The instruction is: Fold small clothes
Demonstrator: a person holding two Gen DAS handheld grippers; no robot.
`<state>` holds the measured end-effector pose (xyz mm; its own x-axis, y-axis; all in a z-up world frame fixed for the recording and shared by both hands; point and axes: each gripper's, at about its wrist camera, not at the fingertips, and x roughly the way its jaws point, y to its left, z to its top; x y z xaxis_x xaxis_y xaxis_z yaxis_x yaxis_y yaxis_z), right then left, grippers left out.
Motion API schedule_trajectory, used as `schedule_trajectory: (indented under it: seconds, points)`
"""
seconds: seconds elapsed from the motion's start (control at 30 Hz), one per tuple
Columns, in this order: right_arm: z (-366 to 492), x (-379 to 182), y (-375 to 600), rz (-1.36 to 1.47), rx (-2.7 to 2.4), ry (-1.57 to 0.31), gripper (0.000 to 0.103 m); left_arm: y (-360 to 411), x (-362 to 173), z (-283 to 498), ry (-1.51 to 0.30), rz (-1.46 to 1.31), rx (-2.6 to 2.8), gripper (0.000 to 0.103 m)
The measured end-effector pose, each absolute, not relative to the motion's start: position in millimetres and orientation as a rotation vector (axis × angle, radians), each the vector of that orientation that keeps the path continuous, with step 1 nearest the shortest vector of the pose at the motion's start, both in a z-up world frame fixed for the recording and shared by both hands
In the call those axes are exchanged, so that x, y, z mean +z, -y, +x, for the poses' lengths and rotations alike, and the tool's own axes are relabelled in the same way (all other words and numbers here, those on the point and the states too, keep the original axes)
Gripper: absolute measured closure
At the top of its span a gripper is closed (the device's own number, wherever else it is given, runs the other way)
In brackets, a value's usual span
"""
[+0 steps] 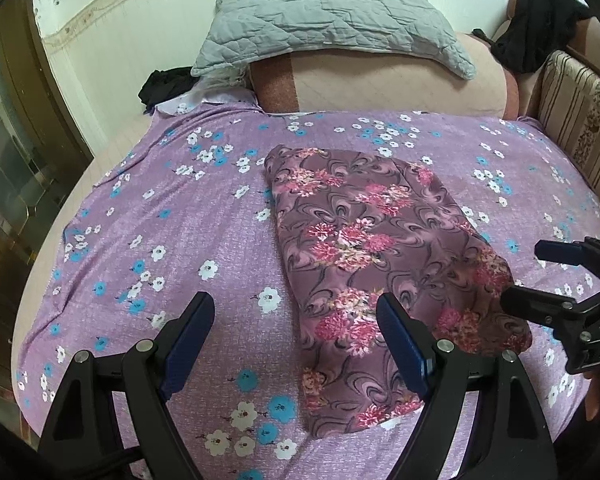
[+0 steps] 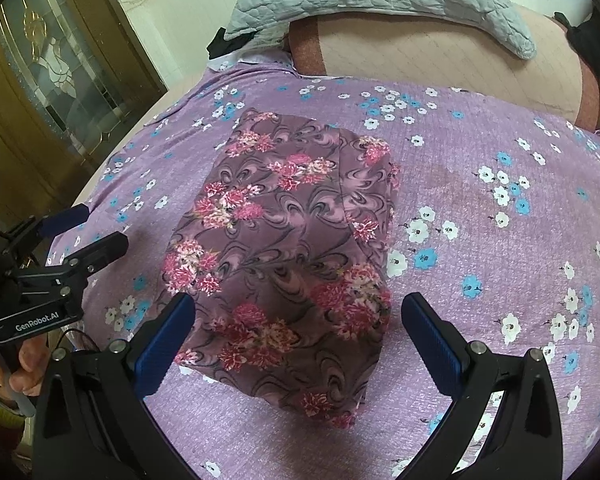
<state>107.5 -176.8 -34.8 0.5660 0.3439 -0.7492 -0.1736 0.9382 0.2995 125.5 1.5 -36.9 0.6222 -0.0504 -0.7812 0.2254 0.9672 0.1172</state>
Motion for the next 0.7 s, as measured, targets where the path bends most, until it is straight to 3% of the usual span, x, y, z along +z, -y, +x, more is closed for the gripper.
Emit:
schedule_trajectory:
  seconds: [0.7]
  points:
    - [110.6,-40.7,170.6,0.216,0.312,-0.918,0.0,0.2,-40.5,119.3,-0.868,0.197,-0.168,0.019]
